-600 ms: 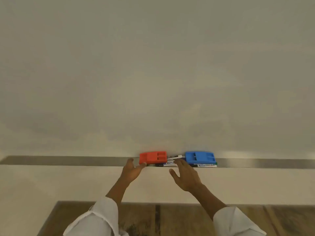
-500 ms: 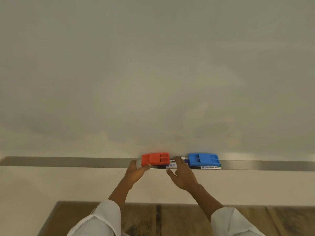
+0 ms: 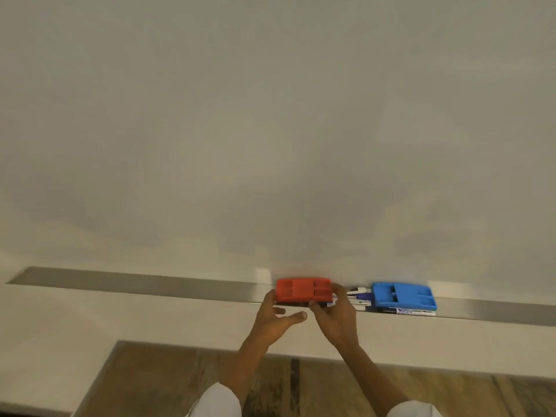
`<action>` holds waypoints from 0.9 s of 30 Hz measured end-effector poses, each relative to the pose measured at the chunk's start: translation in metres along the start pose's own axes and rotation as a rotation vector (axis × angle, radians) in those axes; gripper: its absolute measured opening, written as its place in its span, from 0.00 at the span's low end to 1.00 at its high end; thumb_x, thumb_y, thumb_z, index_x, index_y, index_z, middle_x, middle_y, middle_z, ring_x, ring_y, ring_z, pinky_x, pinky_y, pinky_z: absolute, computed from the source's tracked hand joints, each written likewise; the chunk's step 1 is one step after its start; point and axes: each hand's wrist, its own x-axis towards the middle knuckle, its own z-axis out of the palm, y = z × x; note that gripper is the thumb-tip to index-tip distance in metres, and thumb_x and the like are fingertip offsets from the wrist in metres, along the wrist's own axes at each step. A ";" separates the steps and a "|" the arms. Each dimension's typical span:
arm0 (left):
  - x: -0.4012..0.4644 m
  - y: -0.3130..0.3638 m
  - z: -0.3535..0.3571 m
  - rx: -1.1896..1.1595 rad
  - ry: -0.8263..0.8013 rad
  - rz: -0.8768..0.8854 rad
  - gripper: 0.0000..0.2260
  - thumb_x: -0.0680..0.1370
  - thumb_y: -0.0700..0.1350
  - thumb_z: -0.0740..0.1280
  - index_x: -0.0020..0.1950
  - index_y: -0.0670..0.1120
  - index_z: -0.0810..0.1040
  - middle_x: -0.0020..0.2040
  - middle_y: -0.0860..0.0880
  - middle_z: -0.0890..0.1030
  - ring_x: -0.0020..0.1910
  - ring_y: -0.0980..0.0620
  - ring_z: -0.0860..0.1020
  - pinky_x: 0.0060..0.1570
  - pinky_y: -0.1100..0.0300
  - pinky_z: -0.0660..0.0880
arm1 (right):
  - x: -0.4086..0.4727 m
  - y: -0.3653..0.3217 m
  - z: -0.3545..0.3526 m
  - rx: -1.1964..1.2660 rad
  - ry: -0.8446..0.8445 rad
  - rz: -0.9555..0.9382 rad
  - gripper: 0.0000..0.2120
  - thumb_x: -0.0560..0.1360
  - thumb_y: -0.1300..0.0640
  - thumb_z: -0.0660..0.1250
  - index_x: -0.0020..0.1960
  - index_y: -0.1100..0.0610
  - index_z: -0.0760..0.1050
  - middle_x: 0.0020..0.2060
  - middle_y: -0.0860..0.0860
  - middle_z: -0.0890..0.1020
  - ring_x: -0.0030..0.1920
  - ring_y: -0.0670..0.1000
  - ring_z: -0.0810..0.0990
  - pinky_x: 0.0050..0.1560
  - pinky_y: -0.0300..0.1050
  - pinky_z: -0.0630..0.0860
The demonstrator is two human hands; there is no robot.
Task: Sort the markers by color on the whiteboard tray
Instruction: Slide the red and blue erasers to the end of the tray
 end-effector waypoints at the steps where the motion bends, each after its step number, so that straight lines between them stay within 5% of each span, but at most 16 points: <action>1: -0.001 -0.005 -0.003 -0.028 0.028 0.010 0.38 0.61 0.56 0.79 0.66 0.54 0.66 0.60 0.53 0.74 0.56 0.52 0.77 0.57 0.51 0.79 | -0.004 -0.004 0.006 0.020 0.015 0.003 0.23 0.68 0.56 0.74 0.59 0.50 0.68 0.47 0.47 0.81 0.39 0.43 0.80 0.47 0.42 0.79; 6: -0.008 -0.022 -0.038 -0.146 0.284 0.028 0.33 0.63 0.51 0.80 0.62 0.55 0.68 0.51 0.58 0.77 0.48 0.52 0.80 0.52 0.47 0.80 | -0.022 -0.030 0.051 0.073 -0.023 -0.038 0.28 0.68 0.56 0.75 0.63 0.50 0.67 0.49 0.46 0.79 0.39 0.45 0.81 0.36 0.31 0.76; 10: -0.007 -0.024 -0.083 -0.097 0.429 0.034 0.28 0.67 0.45 0.79 0.60 0.54 0.67 0.44 0.60 0.74 0.42 0.56 0.78 0.47 0.57 0.73 | -0.027 -0.048 0.091 0.082 -0.143 -0.032 0.28 0.68 0.57 0.74 0.63 0.48 0.65 0.51 0.45 0.80 0.34 0.46 0.81 0.37 0.31 0.76; 17: 0.014 -0.036 -0.124 0.111 0.262 0.030 0.35 0.65 0.47 0.80 0.66 0.49 0.66 0.49 0.57 0.75 0.43 0.50 0.81 0.46 0.57 0.77 | -0.021 -0.051 0.117 0.062 -0.232 0.043 0.30 0.67 0.56 0.74 0.63 0.46 0.64 0.55 0.45 0.78 0.36 0.45 0.82 0.35 0.29 0.74; 22: 0.019 -0.044 -0.126 0.122 0.182 0.038 0.37 0.65 0.46 0.80 0.68 0.51 0.64 0.51 0.60 0.74 0.45 0.50 0.81 0.50 0.51 0.80 | -0.016 -0.047 0.111 -0.006 -0.317 0.012 0.30 0.68 0.57 0.74 0.63 0.44 0.62 0.56 0.44 0.74 0.47 0.47 0.80 0.34 0.23 0.72; 27: 0.014 -0.045 -0.121 0.135 0.160 0.017 0.40 0.66 0.49 0.79 0.71 0.50 0.61 0.56 0.48 0.78 0.46 0.50 0.80 0.44 0.59 0.78 | -0.018 -0.040 0.103 -0.041 -0.334 0.014 0.33 0.69 0.57 0.73 0.70 0.50 0.61 0.61 0.47 0.75 0.37 0.44 0.80 0.33 0.25 0.71</action>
